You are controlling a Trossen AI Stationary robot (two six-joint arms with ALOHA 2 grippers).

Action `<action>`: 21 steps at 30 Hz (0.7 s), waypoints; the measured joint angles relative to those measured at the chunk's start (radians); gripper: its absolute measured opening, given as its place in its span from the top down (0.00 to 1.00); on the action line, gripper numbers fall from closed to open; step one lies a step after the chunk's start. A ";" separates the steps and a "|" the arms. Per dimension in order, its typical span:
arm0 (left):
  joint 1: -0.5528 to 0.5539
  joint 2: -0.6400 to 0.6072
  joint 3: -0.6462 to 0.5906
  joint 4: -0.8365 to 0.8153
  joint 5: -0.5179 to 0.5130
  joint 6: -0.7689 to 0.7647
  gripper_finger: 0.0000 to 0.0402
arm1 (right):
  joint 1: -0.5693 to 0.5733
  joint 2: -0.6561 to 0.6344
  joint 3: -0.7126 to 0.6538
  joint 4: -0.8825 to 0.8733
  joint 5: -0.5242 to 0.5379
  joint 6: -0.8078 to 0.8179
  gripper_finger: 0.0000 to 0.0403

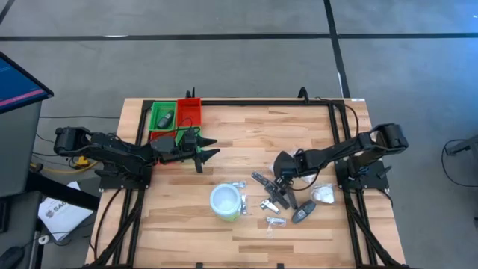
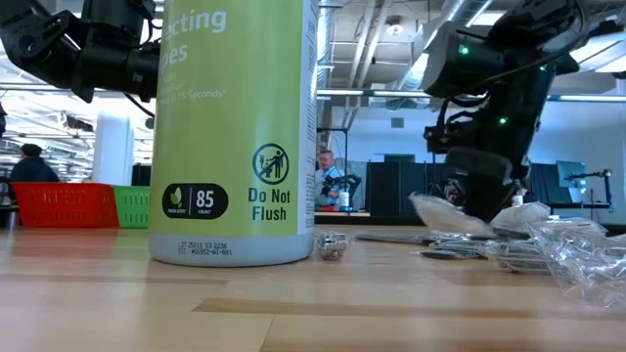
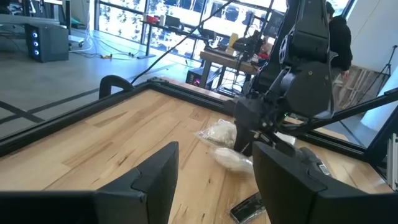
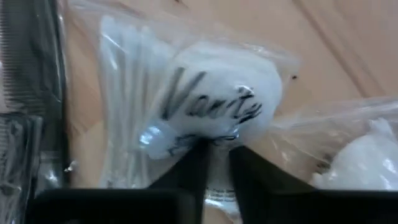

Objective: Pick & Place Travel size toiletries
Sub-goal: Put the white cotton pack into the top red bin

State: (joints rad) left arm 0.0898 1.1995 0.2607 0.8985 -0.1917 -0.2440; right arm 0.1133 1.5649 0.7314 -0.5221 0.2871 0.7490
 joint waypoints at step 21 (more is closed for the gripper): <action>0.000 0.000 0.000 0.011 0.005 -0.001 0.52 | -0.038 -0.380 -0.001 0.129 0.128 -0.182 1.00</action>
State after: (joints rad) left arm 0.0898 1.1995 0.2607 0.9095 -0.1871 -0.2448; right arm 0.0753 1.1844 0.7303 -0.3931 0.4151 0.5673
